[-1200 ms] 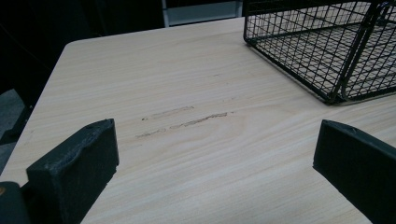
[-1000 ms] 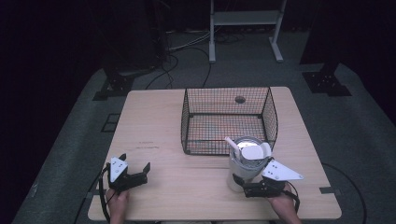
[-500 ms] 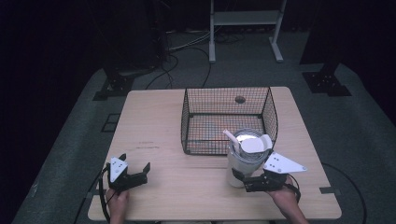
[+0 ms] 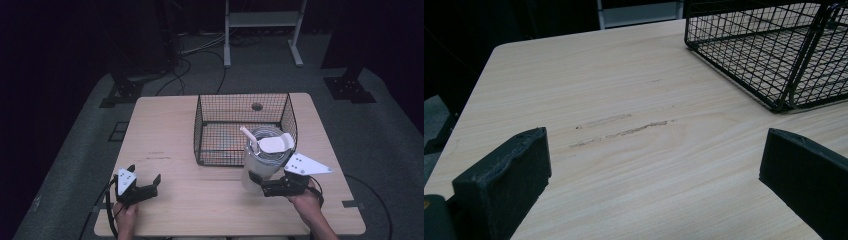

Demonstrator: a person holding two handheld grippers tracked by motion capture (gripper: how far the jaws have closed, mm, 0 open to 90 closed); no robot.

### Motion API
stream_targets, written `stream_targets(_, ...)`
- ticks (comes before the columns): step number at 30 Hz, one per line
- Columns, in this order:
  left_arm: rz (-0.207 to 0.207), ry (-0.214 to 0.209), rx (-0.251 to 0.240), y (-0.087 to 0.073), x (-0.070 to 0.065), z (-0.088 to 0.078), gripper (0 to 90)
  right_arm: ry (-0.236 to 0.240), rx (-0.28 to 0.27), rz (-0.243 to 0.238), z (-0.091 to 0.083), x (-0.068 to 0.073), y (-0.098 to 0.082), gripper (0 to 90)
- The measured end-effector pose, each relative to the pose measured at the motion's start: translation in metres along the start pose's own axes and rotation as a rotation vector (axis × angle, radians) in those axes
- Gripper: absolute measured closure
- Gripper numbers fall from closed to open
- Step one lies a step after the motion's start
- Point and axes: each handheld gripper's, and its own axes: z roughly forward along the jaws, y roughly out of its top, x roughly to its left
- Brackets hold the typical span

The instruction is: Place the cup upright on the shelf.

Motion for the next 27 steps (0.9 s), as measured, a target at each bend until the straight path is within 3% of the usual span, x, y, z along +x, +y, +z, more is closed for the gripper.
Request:
stream_targets(11,0.001,-0.001,0.0,0.0,0.0,0.0,0.0,0.027,-0.021,-0.014,0.01,-0.006,0.033,8.1)
stream_targets(18,-0.002,-0.001,-0.001,0.0,0.001,0.0,0.0,0.019,-0.033,-0.035,0.028,-0.019,0.062,8.1)
stream_targets(27,0.0,-0.003,-0.003,0.0,0.001,0.0,0.0,0.01,-0.024,-0.04,0.051,-0.035,0.081,8.1)
